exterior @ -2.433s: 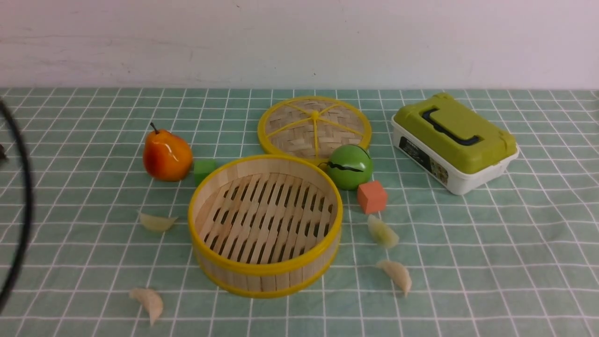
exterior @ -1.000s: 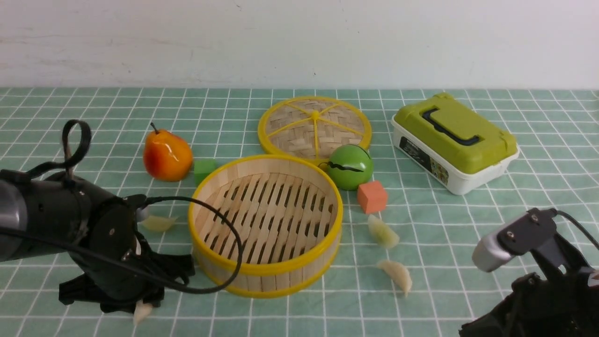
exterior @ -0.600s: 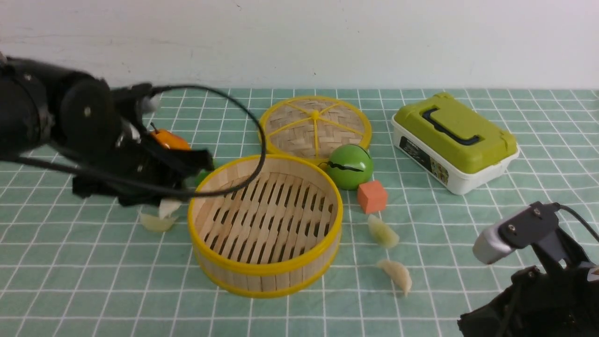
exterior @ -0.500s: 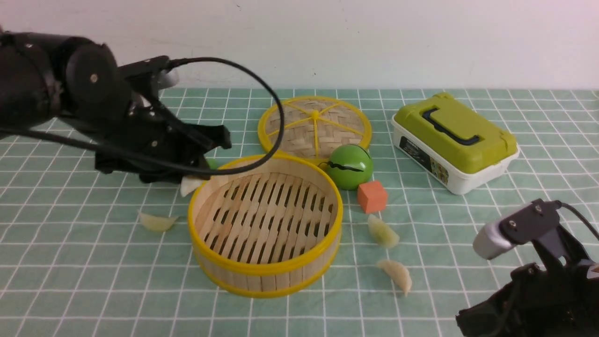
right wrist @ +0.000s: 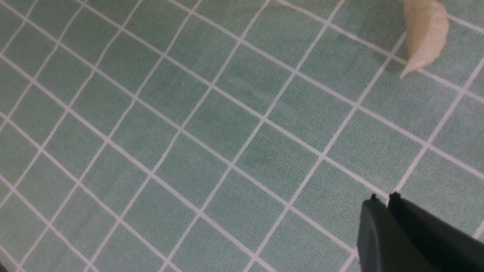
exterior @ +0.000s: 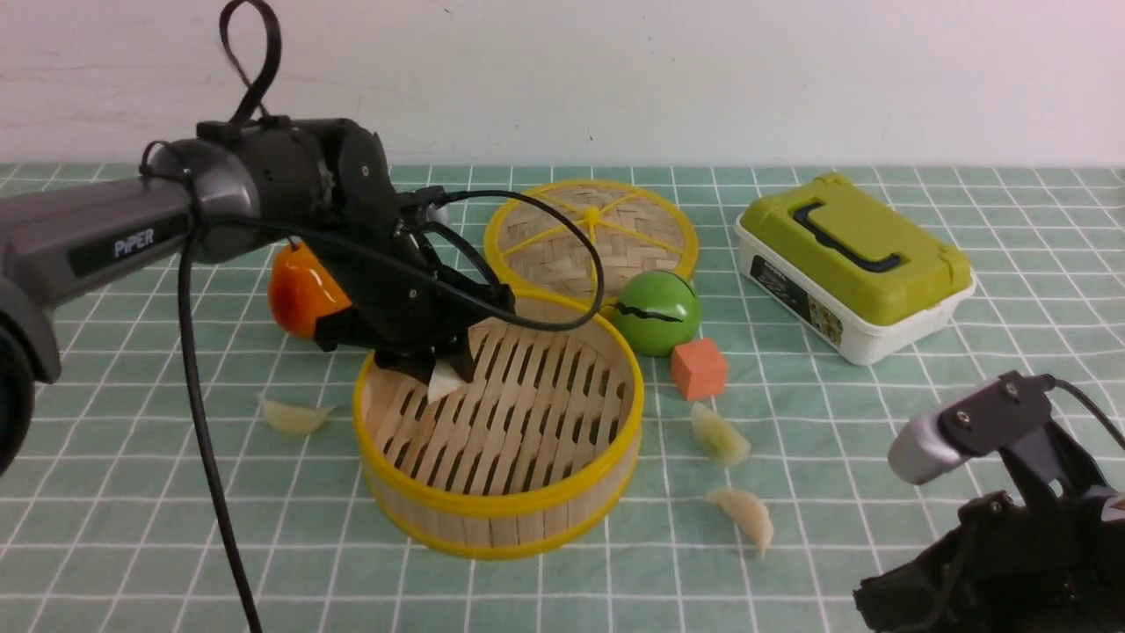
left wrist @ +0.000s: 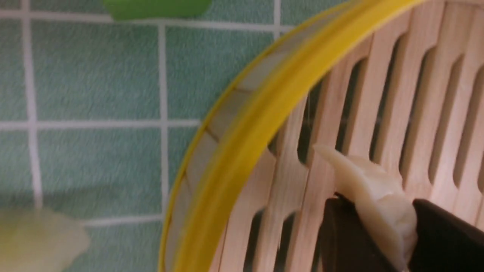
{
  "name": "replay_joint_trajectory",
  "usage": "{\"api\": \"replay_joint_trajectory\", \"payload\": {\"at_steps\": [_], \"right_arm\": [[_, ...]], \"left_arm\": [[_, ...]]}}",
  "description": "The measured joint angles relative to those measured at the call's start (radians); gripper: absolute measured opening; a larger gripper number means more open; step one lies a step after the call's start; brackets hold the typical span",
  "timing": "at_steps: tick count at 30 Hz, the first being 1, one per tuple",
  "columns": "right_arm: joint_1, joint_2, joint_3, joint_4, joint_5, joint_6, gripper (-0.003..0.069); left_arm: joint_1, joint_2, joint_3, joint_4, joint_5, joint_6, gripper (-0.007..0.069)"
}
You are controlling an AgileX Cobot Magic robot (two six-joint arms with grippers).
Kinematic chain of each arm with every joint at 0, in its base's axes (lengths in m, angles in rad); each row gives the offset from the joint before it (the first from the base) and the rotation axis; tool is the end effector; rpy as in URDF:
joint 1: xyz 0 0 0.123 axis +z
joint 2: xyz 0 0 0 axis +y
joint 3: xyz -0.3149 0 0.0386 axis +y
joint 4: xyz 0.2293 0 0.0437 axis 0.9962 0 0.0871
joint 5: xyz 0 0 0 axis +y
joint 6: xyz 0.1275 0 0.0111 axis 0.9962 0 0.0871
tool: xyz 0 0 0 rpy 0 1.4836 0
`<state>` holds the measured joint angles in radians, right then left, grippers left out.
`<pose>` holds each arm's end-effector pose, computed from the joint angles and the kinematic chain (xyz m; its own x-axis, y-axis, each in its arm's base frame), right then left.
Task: Put the dumplings into the steamer on the table with the blue tablecloth.
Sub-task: 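Place the dumpling into the bamboo steamer basket with the left gripper, then reach for and grasp a dumpling on the table with the left gripper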
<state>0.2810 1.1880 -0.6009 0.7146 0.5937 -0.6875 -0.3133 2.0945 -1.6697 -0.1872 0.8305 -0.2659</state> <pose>0.1796 0.1007 0.2406 -0.7624 -0.2821 -0.5824 -0.5066 0.8202 0.2659 0.4403 -0.1611 0.2055 -0.9424 -0.0934 -0.3213 -0.0036 0.9630 -0.2695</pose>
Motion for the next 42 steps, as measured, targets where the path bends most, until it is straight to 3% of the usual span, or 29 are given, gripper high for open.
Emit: {"api": "replay_joint_trajectory", "payload": {"at_steps": [7, 12, 15, 19, 22, 27, 33, 42], "right_arm": [[0.000, 0.000, 0.000, 0.003, -0.005, -0.002, 0.0038], [0.000, 0.000, 0.000, 0.003, -0.005, -0.003, 0.0042], [0.000, 0.000, 0.000, 0.003, -0.005, -0.003, 0.0048], [0.000, 0.000, 0.000, 0.028, -0.007, -0.004, 0.0055], [0.000, 0.000, 0.000, 0.074, -0.012, -0.004, 0.0059], [0.000, 0.000, 0.000, 0.097, -0.016, -0.004, 0.0066], [0.000, 0.000, 0.000, 0.098, -0.024, -0.004, 0.0077], [0.000, 0.000, 0.000, 0.100, -0.024, -0.004, 0.0092]], "left_arm": [[0.000, 0.010, -0.016, 0.002, 0.004, -0.004, 0.0395], [-0.001, -0.074, -0.015, 0.042, 0.036, -0.014, 0.0428], [0.008, -0.257, 0.016, 0.187, 0.082, -0.053, 0.0414], [0.066, -0.425, 0.191, 0.272, 0.028, -0.135, 0.0375], [0.133, -0.499, 0.419, 0.265, -0.116, -0.192, 0.0342], [0.167, -0.468, 0.625, 0.173, -0.289, -0.211, 0.0283], [0.167, -0.379, 0.650, 0.136, -0.440, -0.212, 0.0197], [0.167, -0.275, 0.650, 0.195, -0.691, -0.208, 0.0183]]}}
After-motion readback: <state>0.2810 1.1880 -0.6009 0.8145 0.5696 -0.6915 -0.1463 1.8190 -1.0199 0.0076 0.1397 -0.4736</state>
